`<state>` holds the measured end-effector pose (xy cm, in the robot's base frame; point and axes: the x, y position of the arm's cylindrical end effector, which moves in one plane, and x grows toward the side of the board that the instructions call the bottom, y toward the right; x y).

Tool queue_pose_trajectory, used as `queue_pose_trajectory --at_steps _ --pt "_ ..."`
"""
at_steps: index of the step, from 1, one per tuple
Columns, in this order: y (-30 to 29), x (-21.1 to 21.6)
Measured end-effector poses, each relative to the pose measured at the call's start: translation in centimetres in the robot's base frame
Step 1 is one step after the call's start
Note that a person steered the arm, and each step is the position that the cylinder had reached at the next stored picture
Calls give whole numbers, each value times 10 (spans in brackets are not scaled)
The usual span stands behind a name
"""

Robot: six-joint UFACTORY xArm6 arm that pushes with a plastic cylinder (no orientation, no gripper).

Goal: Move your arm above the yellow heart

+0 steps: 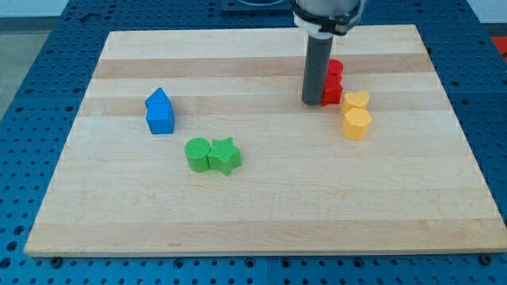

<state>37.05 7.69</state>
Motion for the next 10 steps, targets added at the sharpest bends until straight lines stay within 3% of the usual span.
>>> queue_pose_trajectory --at_steps 2,4,6,8,10 --pt "-47 -13" --pt "-46 -75" --pt "70 -108" --pt "128 -68" --pt "124 -25"
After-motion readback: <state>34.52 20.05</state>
